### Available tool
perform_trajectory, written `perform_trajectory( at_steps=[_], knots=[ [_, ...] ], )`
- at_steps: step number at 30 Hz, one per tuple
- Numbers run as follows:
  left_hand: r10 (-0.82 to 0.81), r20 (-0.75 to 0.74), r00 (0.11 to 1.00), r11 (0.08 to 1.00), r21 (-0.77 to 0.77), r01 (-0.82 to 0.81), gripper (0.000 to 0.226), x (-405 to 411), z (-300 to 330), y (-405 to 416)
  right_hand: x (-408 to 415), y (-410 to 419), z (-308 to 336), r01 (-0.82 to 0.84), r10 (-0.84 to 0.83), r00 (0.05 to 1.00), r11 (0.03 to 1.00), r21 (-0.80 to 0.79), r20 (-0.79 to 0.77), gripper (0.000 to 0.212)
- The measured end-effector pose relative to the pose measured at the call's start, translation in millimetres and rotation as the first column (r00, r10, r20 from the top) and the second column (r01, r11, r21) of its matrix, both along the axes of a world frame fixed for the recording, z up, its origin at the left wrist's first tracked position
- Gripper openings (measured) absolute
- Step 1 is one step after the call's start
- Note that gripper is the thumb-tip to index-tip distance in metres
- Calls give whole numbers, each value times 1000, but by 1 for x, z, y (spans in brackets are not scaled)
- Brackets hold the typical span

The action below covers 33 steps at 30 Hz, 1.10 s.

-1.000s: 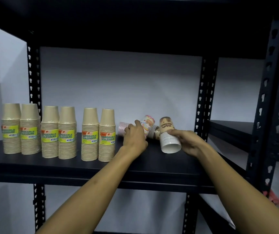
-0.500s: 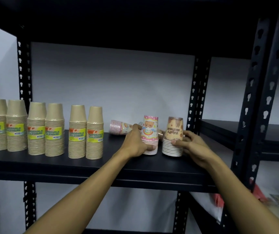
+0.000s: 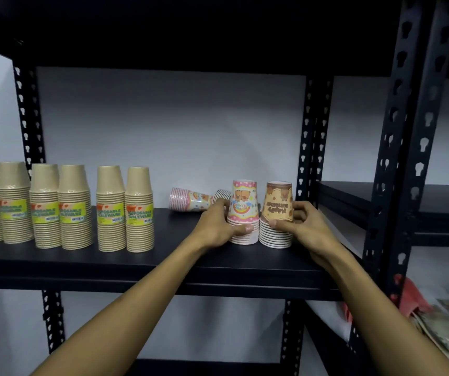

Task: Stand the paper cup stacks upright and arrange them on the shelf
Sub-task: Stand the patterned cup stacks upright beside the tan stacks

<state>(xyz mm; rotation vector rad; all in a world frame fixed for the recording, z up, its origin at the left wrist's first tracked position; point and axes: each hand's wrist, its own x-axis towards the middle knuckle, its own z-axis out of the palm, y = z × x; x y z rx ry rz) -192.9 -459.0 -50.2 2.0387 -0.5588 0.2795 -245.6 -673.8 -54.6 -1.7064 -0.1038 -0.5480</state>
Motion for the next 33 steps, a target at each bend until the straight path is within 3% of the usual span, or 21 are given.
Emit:
perform_trajectory(
  at_steps=[8, 14, 30, 33],
  knots=[
    [-9, 29, 1000, 999, 46, 7, 76, -4, 6, -28, 0, -10, 2, 105, -102, 994, 991, 84, -33, 53],
    [3, 6, 1000, 998, 61, -4, 78, 3, 3, -47, -2, -14, 1, 193, -192, 981, 976, 96, -24, 60],
    [-57, -33, 998, 996, 70, 60, 79, 8, 5, -55, -2, -18, 2, 286, -286, 957, 958, -9, -36, 57],
    [-32, 0, 999, 996, 89, 32, 83, 3, 3, -52, -8, -12, 5, 304, -306, 952, 948, -94, -1, 68]
  ],
)
